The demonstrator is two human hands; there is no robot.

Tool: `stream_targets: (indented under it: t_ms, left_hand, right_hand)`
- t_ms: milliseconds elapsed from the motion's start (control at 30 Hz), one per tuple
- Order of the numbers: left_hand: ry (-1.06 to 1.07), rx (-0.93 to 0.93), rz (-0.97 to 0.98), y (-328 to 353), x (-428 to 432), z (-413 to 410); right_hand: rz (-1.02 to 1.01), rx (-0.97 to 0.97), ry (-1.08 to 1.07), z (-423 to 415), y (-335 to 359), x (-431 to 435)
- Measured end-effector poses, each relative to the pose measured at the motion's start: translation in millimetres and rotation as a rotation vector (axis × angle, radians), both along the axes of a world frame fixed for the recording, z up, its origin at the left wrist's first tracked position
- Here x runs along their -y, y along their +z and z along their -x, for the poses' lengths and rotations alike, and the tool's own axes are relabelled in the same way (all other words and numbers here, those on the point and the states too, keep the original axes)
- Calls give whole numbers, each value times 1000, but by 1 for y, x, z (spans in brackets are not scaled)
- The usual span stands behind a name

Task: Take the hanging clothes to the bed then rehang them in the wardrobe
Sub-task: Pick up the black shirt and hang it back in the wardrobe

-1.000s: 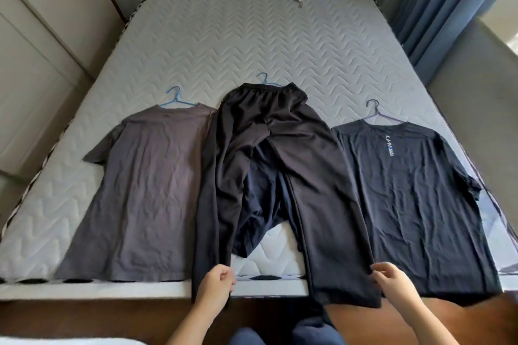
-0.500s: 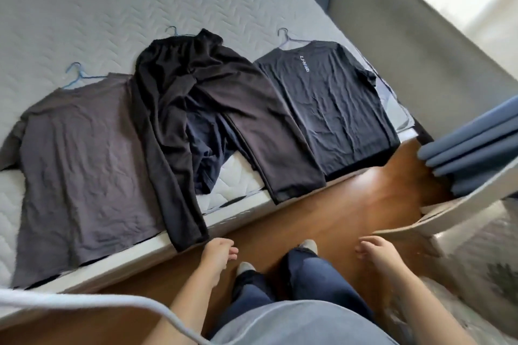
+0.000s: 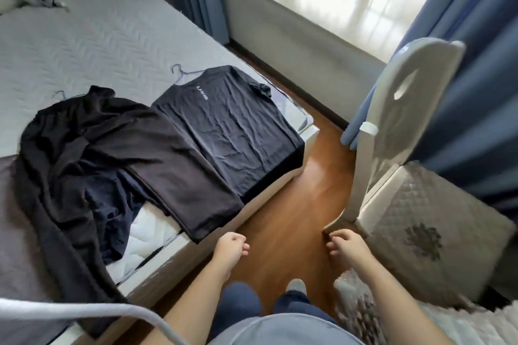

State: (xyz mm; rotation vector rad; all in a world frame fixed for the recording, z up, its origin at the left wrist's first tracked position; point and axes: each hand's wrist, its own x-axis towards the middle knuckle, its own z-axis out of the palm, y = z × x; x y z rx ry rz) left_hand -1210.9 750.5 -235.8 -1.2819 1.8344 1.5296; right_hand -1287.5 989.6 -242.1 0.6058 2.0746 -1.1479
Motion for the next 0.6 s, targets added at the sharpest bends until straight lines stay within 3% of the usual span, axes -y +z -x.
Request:
stream_targets:
  t_ms: [200, 600]
  left_hand:
    - [-198, -103, 84, 4, 9, 64]
    - [147, -103, 191, -36, 171, 231]
  right_hand:
    - [88, -1, 162, 76, 6, 37]
    - [23, -68, 529, 301, -18, 226]
